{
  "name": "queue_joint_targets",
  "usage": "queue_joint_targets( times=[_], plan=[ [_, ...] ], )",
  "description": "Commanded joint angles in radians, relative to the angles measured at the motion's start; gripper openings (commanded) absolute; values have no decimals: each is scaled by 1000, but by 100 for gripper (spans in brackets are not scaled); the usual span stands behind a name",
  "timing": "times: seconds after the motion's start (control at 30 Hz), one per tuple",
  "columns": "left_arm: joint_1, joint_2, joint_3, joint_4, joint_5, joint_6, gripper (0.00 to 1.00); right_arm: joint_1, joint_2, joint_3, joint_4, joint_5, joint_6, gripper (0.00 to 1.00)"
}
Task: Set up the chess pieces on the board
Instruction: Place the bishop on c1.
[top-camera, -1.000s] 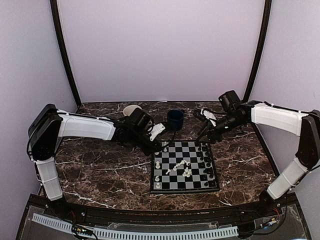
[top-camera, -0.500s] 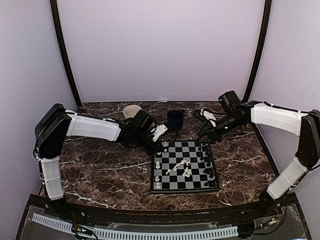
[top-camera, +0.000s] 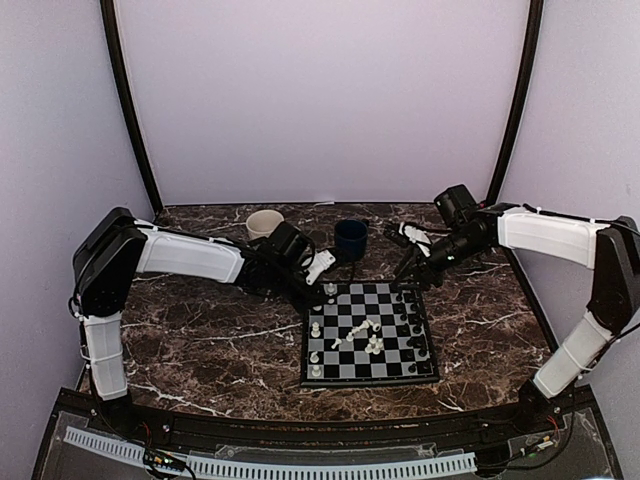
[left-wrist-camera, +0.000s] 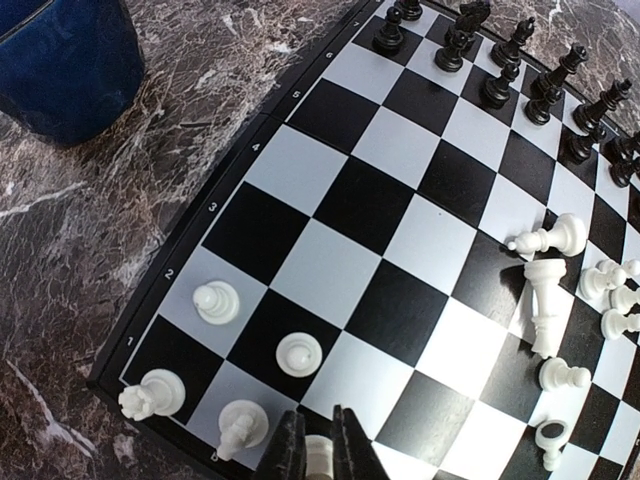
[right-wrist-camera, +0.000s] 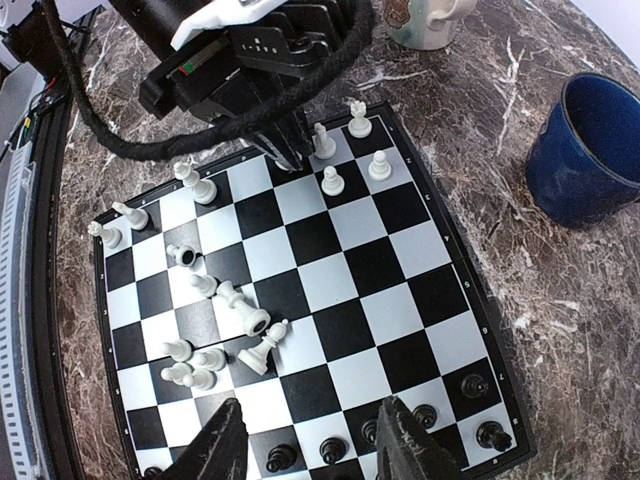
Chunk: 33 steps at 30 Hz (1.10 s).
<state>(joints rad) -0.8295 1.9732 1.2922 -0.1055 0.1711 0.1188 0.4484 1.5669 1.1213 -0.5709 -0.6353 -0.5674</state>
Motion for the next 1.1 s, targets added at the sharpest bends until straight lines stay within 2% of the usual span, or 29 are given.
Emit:
queue_joint_targets(
  times=[0.0, 0.17, 0.37, 0.57, 0.7, 0.77, 0.8, 0.83, 0.87, 0.93, 1.03, 1.07],
  plan=[
    [-3, 10, 35, -21, -3, -2, 13, -7, 13, 6, -4, -14, -9, 45],
    [-6, 10, 47, -38, -4, -10, 20, -7, 12, 9, -10, -21, -7, 46],
    [-9, -15, 62, -74, -1, -17, 22, -6, 1, 24, -35, -38, -10, 46],
    [-17, -128, 71, -105, -6, -16, 23, -7, -34, 117, -86, -12, -9, 46],
    [-17, -208, 110, -123, -61, 2, 26, -7, -35, 221, -166, 27, -30, 47],
    [-16, -249, 111, -94, -116, 11, 29, -7, -41, 282, -193, 36, -36, 53],
    [-16, -268, 100, -68, -154, 10, 31, -7, -49, 303, -188, 35, -33, 63],
    [-11, -284, 86, -38, -188, 3, 35, -7, -59, 314, -170, 33, -30, 92],
    [-4, -302, 69, -11, -214, -11, 40, -7, -67, 311, -143, 38, -24, 99],
    [15, -330, 26, 46, -257, -45, 49, -7, -71, 281, -76, 42, -11, 98],
    [47, -373, -51, 133, -251, -85, 62, 3, -6, 311, -142, 6, -139, 99],
    [58, -387, -72, 152, -245, -104, 64, 12, 34, 349, -200, 1, -185, 90]
  ],
)
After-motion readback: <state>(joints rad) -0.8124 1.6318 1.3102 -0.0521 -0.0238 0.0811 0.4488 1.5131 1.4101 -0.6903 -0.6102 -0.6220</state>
